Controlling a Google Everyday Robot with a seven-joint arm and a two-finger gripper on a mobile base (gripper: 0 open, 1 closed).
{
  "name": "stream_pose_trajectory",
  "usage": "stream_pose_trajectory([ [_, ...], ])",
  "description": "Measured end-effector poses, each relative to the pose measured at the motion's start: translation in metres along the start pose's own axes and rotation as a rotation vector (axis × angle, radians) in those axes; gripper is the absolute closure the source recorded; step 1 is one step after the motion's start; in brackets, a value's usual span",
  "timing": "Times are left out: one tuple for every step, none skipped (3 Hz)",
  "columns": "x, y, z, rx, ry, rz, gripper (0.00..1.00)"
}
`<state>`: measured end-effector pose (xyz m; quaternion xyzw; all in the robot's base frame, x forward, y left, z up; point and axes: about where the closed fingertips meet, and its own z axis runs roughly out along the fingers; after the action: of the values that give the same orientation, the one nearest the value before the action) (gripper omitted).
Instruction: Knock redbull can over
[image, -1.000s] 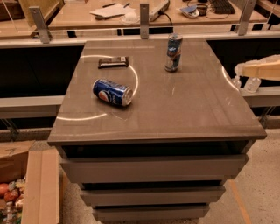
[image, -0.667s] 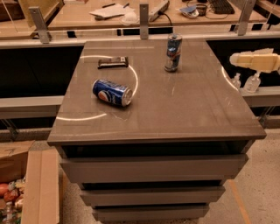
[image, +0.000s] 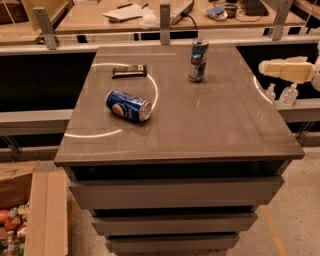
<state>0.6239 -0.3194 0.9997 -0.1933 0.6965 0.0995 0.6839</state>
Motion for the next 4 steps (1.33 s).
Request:
stream_pose_trajectory([
  [0.020,0.005,0.034,0.030,-0.024,0.039,0.00],
  [0.038,0.007,0.068,0.083,-0.013,0.057,0.18],
  [0.053,0.004,0.103,0.127,-0.009,0.062,0.41],
  [0.063,-0.001,0.138,0.156,-0.016,0.058,0.65],
])
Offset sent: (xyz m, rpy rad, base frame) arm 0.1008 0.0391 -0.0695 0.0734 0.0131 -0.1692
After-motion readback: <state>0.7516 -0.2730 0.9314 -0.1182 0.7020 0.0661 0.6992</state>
